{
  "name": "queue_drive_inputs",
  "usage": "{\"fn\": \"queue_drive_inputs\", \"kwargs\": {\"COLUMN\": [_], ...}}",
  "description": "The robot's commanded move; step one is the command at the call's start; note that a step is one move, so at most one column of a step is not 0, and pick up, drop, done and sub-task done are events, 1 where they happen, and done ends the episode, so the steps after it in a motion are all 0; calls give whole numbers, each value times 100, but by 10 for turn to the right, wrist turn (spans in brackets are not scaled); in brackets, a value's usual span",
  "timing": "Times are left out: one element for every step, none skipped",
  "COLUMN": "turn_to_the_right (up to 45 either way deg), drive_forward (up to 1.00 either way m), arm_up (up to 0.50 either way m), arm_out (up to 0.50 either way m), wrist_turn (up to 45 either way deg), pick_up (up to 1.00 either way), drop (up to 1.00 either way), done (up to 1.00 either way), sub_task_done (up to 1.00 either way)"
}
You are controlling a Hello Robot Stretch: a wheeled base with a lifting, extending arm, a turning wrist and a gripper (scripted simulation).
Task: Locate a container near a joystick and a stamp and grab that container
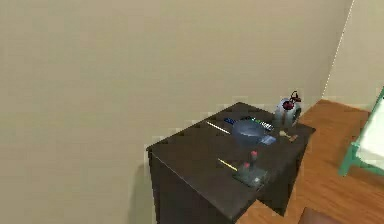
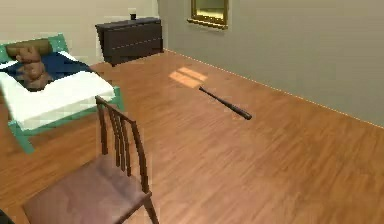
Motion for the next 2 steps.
{"fn": "queue_drive_inputs", "kwargs": {"turn_to_the_right": [-450, -240], "drive_forward": [0, 0], "arm_up": [0, 0], "arm_out": [0, 0], "wrist_turn": [0, 0], "pick_up": [0, 0], "drop": [0, 0], "done": [0, 0], "sub_task_done": [0, 0]}}
